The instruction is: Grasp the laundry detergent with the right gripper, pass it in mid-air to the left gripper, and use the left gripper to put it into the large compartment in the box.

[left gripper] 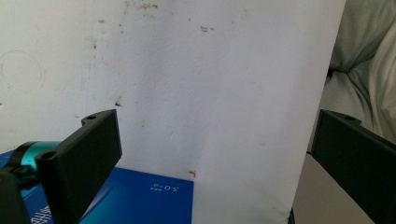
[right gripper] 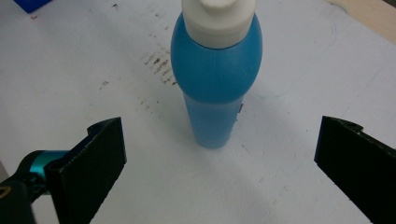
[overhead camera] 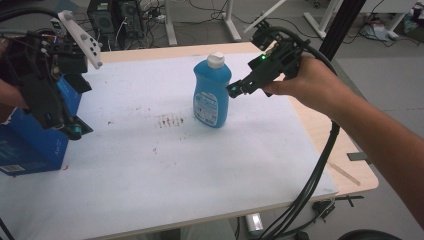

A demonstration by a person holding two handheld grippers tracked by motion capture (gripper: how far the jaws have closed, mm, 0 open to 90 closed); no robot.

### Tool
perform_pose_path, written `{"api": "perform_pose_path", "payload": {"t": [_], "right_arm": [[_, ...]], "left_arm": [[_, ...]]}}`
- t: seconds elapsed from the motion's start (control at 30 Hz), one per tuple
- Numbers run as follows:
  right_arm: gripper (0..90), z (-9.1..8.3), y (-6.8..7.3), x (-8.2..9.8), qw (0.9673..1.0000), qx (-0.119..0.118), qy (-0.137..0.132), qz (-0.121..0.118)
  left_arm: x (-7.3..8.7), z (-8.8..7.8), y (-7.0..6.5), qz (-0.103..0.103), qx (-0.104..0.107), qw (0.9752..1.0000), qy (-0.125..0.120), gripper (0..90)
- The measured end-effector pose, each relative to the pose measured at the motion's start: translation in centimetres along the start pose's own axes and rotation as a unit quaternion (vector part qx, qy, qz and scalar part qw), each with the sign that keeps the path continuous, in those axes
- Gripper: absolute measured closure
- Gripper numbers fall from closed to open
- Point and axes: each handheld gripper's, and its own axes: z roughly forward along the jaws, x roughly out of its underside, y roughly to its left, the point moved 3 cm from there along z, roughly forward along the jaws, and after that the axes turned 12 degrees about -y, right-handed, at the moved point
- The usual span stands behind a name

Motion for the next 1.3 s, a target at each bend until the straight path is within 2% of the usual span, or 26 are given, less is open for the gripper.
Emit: {"api": "perform_pose_path", "payload": {"t": [0.33, 0.53, 0.7, 0.97, 1.13, 1.3], "right_arm": [[1.4, 0.5, -0.2, 2.0, 0.9988, -0.005, -0.047, 0.015], [1.3, 0.9, -0.1, 3.1, 0.9984, -0.009, -0.054, 0.018], [1.3, 1.5, 0.0, 4.2, 0.9977, -0.001, -0.063, 0.024], [1.4, 2.4, -0.1, 4.6, 0.9968, 0.009, -0.076, 0.025], [1.3, 3.7, -0.3, 4.7, 0.9956, 0.008, -0.088, 0.032], [1.3, 4.8, -0.2, 4.7, 0.9955, 0.007, -0.089, 0.032]], "left_arm": [[0.0, 0.2, 0.1, 0.002, 0.000, 1.0000, 0.006, 1.8], [0.2, 0.3, 0.3, 0.000, 0.001, 1.0000, 0.006, 1.8], [0.3, 0.6, 0.4, 0.000, 0.002, 1.0000, 0.008, 1.8], [0.3, 0.6, 0.6, 0.000, 0.003, 1.0000, 0.007, 1.8], [0.3, 0.6, 0.6, -0.001, 0.003, 1.0000, 0.008, 1.8], [0.4, 0.6, 0.7, -0.003, 0.003, 1.0000, 0.007, 1.8]]}}
